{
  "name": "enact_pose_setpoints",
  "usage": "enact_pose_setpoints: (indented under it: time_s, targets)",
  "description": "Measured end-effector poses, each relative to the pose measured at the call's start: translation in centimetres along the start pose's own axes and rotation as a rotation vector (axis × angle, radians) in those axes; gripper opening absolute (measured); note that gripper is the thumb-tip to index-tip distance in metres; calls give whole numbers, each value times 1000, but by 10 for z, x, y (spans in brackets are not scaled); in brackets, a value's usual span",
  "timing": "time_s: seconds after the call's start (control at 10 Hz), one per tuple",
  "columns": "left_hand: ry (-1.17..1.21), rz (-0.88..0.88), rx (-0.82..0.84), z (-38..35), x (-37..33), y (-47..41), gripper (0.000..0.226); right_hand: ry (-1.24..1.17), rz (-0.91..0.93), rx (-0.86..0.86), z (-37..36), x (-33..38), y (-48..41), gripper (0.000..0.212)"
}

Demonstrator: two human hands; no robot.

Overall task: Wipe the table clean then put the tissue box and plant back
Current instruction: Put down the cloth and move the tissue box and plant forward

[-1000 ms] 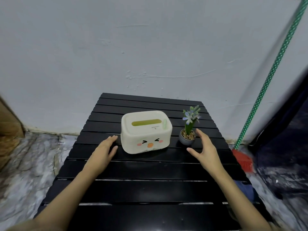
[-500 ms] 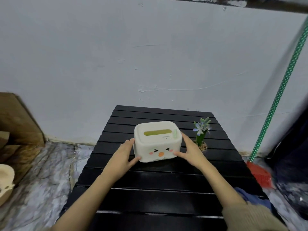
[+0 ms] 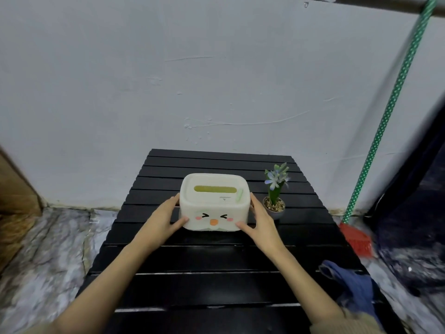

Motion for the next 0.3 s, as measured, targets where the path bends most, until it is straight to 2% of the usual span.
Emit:
enact_pose_setpoints:
  time_s: [0.2, 0.3]
  targets:
    - [32, 35, -37, 4, -2, 4, 68, 30, -23, 29, 7, 9, 10, 86]
    - [45, 36, -145, 15, -18, 28, 64, -58, 11, 30, 33, 35, 36, 81]
Point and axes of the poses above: each hand's wrist, its own y-axis away from the middle knuckle, its own z-axis out of the back of the hand, x = y × z, the point moved 8 cm from there along -y, towards the middle knuckle, and after that the axes turned 15 degrees about -z, right-handed, at the moved point
